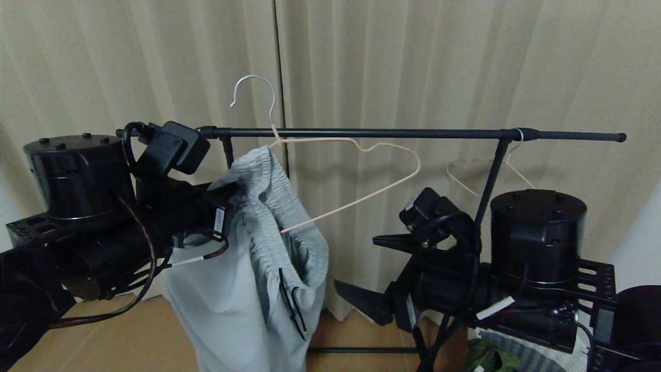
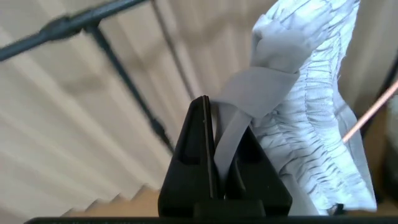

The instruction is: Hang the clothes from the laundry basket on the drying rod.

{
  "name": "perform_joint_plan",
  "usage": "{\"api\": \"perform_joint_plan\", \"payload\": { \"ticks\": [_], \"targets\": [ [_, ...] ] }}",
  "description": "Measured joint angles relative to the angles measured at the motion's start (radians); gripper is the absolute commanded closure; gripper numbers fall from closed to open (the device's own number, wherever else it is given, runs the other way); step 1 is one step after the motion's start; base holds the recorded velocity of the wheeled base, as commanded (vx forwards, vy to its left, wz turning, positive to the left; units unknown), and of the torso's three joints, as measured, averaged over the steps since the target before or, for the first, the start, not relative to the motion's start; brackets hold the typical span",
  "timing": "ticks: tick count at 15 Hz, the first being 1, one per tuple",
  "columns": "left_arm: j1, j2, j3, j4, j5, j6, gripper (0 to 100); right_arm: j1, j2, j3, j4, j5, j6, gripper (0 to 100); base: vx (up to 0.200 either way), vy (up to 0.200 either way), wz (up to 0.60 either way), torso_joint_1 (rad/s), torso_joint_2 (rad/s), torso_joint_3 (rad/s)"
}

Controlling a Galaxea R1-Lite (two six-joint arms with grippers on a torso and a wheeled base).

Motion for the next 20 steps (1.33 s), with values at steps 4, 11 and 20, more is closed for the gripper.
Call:
{"api": "perform_joint_plan", "payload": {
  "ticks": [4, 11, 20],
  "targets": [
    [-0.042, -0.007, -0.010, -0.045, -0.002, 0.000, 100, 0.009, 0.106, -0.036, -0.098, -0.075, -0.004, 0, 0.000, 0.000, 0.00, 0.000, 0.00, 0.000],
    [-0.063, -0.040, 0.000, -0.064, -0.005, 0.003, 100, -0.066, 0.181, -0.039, -0.105, -0.081, -0.006, 100, 0.000, 0.000, 0.00, 0.000, 0.00, 0.000],
    [-0.070, -0.086, 0.013, -0.063, -0.005, 0.023, 100, -0.105, 0.180, -0.037, -0.103, -0.081, -0.007, 100, 0.000, 0.000, 0.00, 0.000, 0.00, 0.000]
  ]
}}
